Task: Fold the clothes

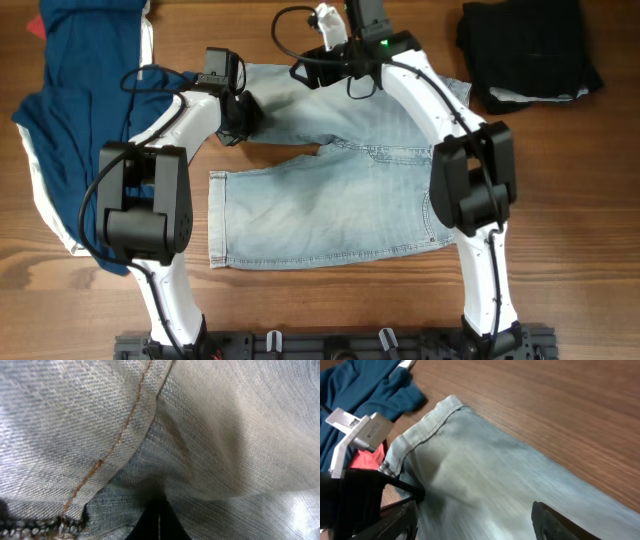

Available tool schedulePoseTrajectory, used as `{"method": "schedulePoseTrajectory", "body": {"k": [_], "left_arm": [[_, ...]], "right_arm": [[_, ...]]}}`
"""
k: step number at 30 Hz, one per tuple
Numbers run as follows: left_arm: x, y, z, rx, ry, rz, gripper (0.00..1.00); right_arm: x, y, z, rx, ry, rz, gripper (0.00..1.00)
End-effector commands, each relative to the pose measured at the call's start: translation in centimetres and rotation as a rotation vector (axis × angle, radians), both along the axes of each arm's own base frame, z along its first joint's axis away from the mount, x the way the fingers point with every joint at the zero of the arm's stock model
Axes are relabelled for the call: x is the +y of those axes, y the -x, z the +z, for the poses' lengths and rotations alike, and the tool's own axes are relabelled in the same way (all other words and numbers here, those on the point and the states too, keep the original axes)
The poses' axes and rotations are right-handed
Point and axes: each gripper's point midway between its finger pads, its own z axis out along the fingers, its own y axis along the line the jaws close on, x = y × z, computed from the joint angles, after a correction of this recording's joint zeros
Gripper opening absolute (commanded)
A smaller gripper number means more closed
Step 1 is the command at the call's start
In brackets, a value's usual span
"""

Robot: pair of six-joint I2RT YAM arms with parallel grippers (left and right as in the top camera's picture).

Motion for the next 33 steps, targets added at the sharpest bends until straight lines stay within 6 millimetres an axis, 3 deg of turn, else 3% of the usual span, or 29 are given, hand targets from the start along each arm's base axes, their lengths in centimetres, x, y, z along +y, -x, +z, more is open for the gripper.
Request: {"method": "schedulePoseTrajectory", "body": {"k": [1, 6, 18, 26, 33], "left_arm": [[0.1, 4.5, -5.6, 0.193, -0.023, 0.007, 0.04], [0.1, 4.5, -5.5, 0.193, -0.022, 0.007, 0.04], [0.1, 4.5, -5.6, 0.193, -0.023, 0.007, 0.04], [0.1, 4.5, -5.6, 0.193, -0.023, 0.007, 0.04], [0.1, 4.4, -5.5, 0.187, -0.024, 0.008, 0.06]], "right_arm": [[0.9, 0.3, -2.9, 0.036, -0.015, 0.048, 0.66], [1.1, 0.6, -5.1, 0.057, -0.016, 0.079, 0.62], [1.3, -0.5, -9.8, 0.052, -0.021, 0.069, 0.68], [-1.3, -3.3, -13.8, 0.060, -0.013, -0.066, 0.68], [-4.8, -6.7, -13.6, -0.013, -0.004, -0.184, 0.73]]}}
